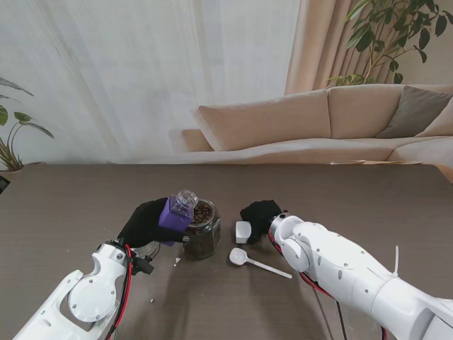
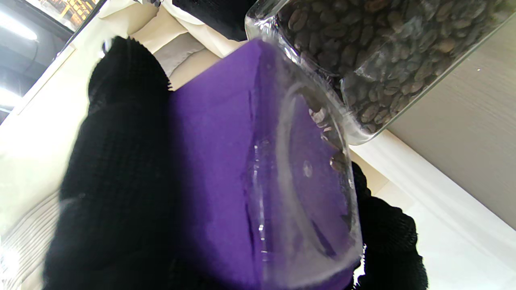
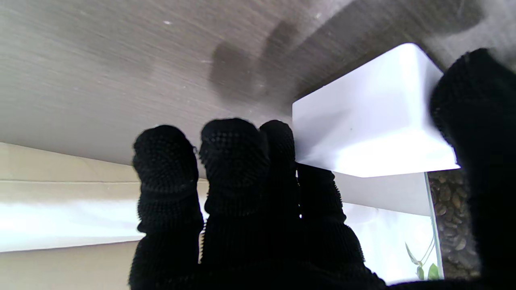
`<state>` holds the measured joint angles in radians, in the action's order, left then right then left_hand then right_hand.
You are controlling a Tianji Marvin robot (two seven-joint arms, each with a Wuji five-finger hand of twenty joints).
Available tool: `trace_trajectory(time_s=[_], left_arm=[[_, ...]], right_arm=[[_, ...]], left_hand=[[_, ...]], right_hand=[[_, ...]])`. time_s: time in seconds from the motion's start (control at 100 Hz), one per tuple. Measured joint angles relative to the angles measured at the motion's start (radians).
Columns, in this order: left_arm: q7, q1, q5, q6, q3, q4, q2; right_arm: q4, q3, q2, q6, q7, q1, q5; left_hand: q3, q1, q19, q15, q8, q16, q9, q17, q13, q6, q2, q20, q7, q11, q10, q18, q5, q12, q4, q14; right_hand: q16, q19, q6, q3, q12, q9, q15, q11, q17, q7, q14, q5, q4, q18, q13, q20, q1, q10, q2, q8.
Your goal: Portion coffee beans from the glass jar into the coffee jar
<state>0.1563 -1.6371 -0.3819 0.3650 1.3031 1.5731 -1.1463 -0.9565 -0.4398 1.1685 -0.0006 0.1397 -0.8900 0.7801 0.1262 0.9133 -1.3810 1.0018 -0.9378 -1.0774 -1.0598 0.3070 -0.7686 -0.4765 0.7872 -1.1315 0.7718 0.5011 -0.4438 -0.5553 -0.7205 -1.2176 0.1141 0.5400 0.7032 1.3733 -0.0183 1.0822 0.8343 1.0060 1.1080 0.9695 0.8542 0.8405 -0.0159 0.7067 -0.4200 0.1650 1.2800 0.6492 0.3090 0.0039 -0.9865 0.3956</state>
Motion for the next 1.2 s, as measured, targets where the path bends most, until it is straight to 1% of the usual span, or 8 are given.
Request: trace_trajectory(time_s=[0.2,0.37,0.54,0.63,0.72,0.84,1.01,1.2], left_arm=[[0.0,0.001,0.0,0.003,0.0,-0.001,0.0],[0.001,0.002,0.0,0.007,0.002,-0.002,0.0],[-0.001,0.002,-0.001,0.008,0.003,-0.002,0.0],[-0.003,0.002,-0.001,0.011,0.003,-0.002,0.0],[-0.006,0.005,0.0,0.015,0.003,-0.003,0.001],[-0.012,0.012,0.005,0.019,0.0,-0.009,0.002],[-0.017,0.025,0.011,0.021,-0.009,-0.016,0.003],[-0.023,0.035,0.015,0.024,-0.016,-0.02,0.003]], right_arm=[[-0.033,-0.041,-0.012,0.007,-0.031,-0.015,-0.005],[-0.047,-0.076,-0.012,0.019,-0.061,-0.027,-0.042],[-0.099,-0.17,-0.013,0.058,-0.108,-0.072,-0.096],[-0.128,-0.196,-0.016,0.076,-0.121,-0.088,-0.113],[-0.173,-0.258,-0.016,0.099,-0.146,-0.117,-0.14],[-0.244,-0.314,-0.022,0.136,-0.16,-0.151,-0.156],[-0.347,-0.393,-0.03,0.157,-0.184,-0.197,-0.168],[-0.464,-0.479,-0.032,0.19,-0.194,-0.249,-0.206]], left_hand=[[0.0,0.0,0.0,0.0,0.0,0.0,0.0,0.0,0.0,0.0,0.0,0.0,0.0,0.0,0.0,0.0,0.0,0.0,0.0,0.0],[0.0,0.0,0.0,0.0,0.0,0.0,0.0,0.0,0.0,0.0,0.0,0.0,0.0,0.0,0.0,0.0,0.0,0.0,0.0,0.0],[0.0,0.0,0.0,0.0,0.0,0.0,0.0,0.0,0.0,0.0,0.0,0.0,0.0,0.0,0.0,0.0,0.0,0.0,0.0,0.0],[0.0,0.0,0.0,0.0,0.0,0.0,0.0,0.0,0.0,0.0,0.0,0.0,0.0,0.0,0.0,0.0,0.0,0.0,0.0,0.0],[0.0,0.0,0.0,0.0,0.0,0.0,0.0,0.0,0.0,0.0,0.0,0.0,0.0,0.0,0.0,0.0,0.0,0.0,0.0,0.0],[0.0,0.0,0.0,0.0,0.0,0.0,0.0,0.0,0.0,0.0,0.0,0.0,0.0,0.0,0.0,0.0,0.0,0.0,0.0,0.0],[0.0,0.0,0.0,0.0,0.0,0.0,0.0,0.0,0.0,0.0,0.0,0.0,0.0,0.0,0.0,0.0,0.0,0.0,0.0,0.0],[0.0,0.0,0.0,0.0,0.0,0.0,0.0,0.0,0.0,0.0,0.0,0.0,0.0,0.0,0.0,0.0,0.0,0.0,0.0,0.0]], right_hand=[[0.0,0.0,0.002,0.0,0.008,0.002,0.0,0.0,0.0,0.0,0.0,0.009,-0.001,-0.001,0.0,0.0,0.0,0.0,-0.002,0.0],[0.005,0.0,0.005,0.0,0.011,0.013,0.0,0.0,0.0,0.0,0.0,0.02,-0.001,-0.001,0.0,0.0,0.0,0.001,-0.016,0.0],[0.01,0.0,0.018,0.0,0.013,0.016,0.0,0.0,0.0,0.0,0.0,0.03,-0.001,-0.001,0.0,0.0,0.0,0.008,-0.016,0.0],[0.01,0.0,0.029,0.0,0.016,0.025,0.0,0.0,0.0,0.0,0.0,0.036,-0.001,-0.001,0.0,0.0,0.0,0.017,-0.016,0.0],[0.01,0.0,0.041,0.0,0.022,0.027,0.0,0.0,0.0,0.0,0.0,0.04,-0.001,-0.001,0.001,0.0,0.0,0.023,-0.016,0.0],[0.01,0.0,0.044,0.0,0.023,0.027,0.0,0.0,0.0,0.0,0.004,0.043,-0.001,-0.001,0.001,0.0,0.0,0.025,-0.016,0.0],[0.01,0.0,0.049,0.0,0.024,0.027,0.0,0.0,0.0,0.0,0.006,0.048,-0.001,-0.001,0.001,0.0,0.0,0.028,-0.016,0.0],[0.01,0.0,0.058,0.0,0.026,0.028,0.0,0.0,0.0,0.0,0.019,0.05,-0.001,0.005,0.001,0.0,0.0,0.033,-0.016,0.0]])
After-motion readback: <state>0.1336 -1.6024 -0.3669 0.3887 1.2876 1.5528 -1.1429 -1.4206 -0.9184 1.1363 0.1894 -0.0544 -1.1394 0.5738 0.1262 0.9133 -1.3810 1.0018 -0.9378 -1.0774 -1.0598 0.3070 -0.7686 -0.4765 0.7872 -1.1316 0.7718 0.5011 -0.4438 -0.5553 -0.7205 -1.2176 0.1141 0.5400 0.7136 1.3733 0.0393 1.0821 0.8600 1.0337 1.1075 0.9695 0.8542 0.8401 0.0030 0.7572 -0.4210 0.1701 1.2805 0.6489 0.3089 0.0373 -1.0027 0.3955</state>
